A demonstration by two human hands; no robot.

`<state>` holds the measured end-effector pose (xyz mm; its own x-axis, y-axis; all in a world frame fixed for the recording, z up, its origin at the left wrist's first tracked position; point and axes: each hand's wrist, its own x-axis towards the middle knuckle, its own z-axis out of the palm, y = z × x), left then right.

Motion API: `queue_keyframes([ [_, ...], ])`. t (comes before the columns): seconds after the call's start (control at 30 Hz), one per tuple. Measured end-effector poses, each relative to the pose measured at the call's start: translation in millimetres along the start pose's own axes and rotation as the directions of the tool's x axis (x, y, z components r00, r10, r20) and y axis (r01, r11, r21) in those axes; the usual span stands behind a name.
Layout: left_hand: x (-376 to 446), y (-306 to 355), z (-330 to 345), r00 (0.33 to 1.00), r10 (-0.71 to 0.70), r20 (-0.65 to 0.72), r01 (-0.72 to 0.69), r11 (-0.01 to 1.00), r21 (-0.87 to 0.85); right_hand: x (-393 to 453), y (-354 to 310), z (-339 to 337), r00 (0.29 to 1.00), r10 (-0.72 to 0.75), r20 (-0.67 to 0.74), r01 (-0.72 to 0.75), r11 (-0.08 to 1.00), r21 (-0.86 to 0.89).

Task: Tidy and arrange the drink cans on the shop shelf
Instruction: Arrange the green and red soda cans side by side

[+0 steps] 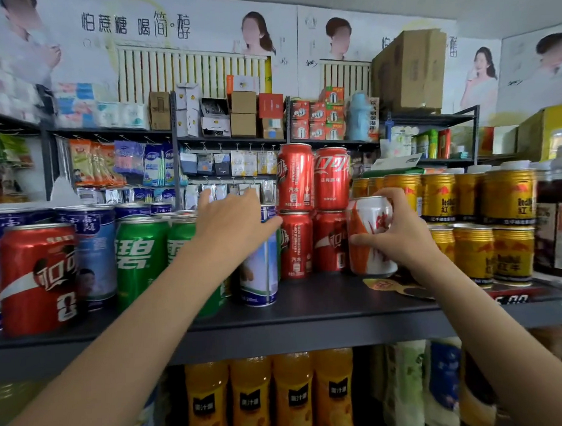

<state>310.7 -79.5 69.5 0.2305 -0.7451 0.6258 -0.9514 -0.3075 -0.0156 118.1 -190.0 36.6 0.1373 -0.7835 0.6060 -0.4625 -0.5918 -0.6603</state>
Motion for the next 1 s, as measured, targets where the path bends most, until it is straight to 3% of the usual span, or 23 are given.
queue_keyframes([
  [0.07, 6, 3, 3, 1.000, 0.003, -0.029, -0.003, 1.000, -0.004, 1, 6, -6, 1.000, -0.009, 0.026, 0.008, 1.000, 0.028],
  [0.2, 9, 28, 10, 0.998, 0.005, -0.058, -0.016, 0.980, -0.197, 2, 11, -16, 0.997, -0.055, 0.045, 0.051, 0.995, 0.082],
  [0.3, 13, 58, 17, 0.990, 0.059, -0.130, -0.090, 0.965, -0.247, 4, 8, -28, 0.995, -0.098, 0.021, 0.097, 0.994, 0.051],
  [0.47, 30, 92, 36, 0.991, 0.076, -0.112, -0.110, 0.936, -0.335, 5, 7, -51, 0.989, -0.151, 0.011, 0.151, 0.988, -0.037],
  [0.63, 35, 106, 47, 0.990, 0.055, -0.128, -0.088, 0.960, -0.267, 5, 14, -59, 0.988, -0.150, 0.019, 0.150, 0.989, 0.017],
  [0.73, 28, 99, 45, 0.982, 0.103, -0.156, -0.136, 0.965, -0.223, 4, 11, -56, 0.988, -0.155, 0.009, 0.154, 0.984, 0.092],
  [0.87, 5, 62, 25, 0.910, 0.134, -0.392, -0.226, 0.954, -0.199, 1, -7, -51, 0.972, -0.232, -0.024, 0.232, 0.951, 0.205],
  [1.0, -6, 3, -3, 0.925, 0.009, -0.379, -0.092, 0.975, -0.203, -5, -41, -39, 0.953, -0.302, 0.034, 0.273, 0.898, 0.347],
])
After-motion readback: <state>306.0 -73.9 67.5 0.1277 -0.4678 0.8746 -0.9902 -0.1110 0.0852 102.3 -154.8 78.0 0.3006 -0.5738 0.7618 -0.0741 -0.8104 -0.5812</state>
